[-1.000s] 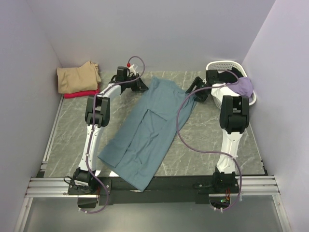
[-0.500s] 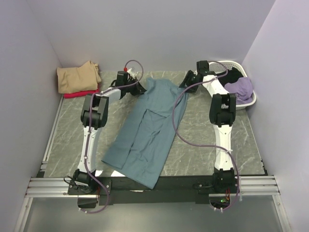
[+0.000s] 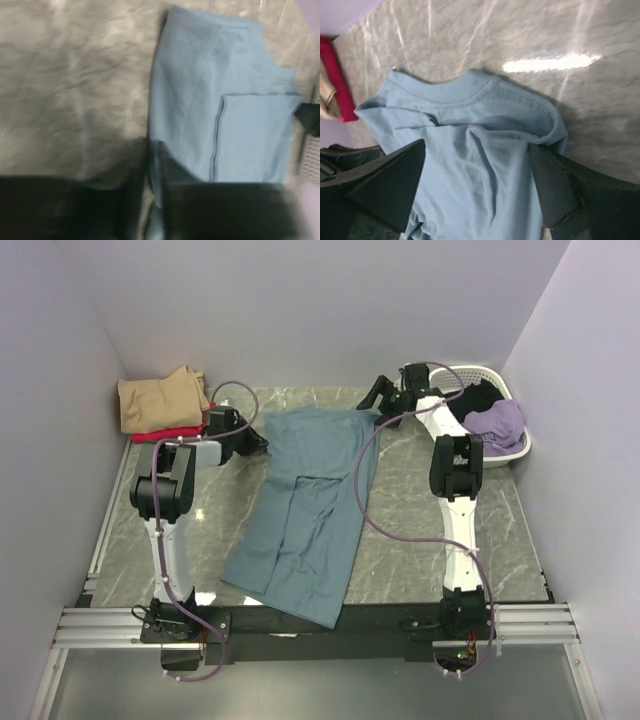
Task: Fold and stack the t-shirts
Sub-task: Fold the tshirt
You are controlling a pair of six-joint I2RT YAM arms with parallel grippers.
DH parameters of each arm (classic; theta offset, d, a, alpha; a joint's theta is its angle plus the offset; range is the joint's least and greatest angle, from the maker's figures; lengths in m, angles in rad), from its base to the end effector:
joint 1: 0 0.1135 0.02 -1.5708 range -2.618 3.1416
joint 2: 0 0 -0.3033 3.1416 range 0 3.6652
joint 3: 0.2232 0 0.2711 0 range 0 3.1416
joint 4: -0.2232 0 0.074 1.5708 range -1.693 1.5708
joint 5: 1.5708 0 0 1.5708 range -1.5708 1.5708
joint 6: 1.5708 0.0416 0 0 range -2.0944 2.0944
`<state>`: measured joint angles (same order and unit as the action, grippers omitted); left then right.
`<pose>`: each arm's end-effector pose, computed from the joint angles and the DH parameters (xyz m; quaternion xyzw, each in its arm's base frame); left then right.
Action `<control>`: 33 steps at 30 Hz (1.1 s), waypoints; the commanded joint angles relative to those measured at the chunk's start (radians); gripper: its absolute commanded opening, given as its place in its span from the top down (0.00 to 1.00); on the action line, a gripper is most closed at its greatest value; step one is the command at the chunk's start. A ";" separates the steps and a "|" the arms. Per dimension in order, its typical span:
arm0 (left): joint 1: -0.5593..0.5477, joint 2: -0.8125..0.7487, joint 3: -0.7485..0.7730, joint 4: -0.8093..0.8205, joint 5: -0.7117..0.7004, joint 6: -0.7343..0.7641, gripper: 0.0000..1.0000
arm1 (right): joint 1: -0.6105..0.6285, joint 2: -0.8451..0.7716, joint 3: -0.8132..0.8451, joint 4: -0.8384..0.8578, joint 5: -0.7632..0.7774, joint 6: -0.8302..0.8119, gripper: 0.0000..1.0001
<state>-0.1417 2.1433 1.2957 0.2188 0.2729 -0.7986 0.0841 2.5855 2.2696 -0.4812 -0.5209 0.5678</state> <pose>0.4899 -0.0812 0.1429 -0.2263 0.8556 -0.3117 0.3459 0.6205 0.0731 0.1698 0.1200 0.8921 0.3427 0.2690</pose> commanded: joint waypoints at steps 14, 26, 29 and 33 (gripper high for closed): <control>-0.022 -0.319 -0.094 -0.203 -0.095 0.107 0.01 | -0.034 -0.617 -0.614 0.112 0.170 -0.132 0.00; -0.298 -0.929 -0.558 -0.580 -0.418 -0.092 0.01 | 0.040 -1.172 -1.427 0.124 0.069 -0.111 0.01; -0.377 -1.029 -0.595 -0.745 -0.518 -0.214 0.00 | 0.080 -1.318 -1.583 0.122 0.055 -0.077 0.02; -0.432 -1.135 -0.651 -0.878 -0.555 -0.385 0.01 | 0.184 -1.464 -1.705 0.102 0.056 0.018 0.02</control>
<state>-0.5400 1.0847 0.6891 -0.4637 -0.1711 -0.9878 0.1837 1.2423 0.6437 -0.3882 -0.4389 0.5022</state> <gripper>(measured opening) 0.995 0.981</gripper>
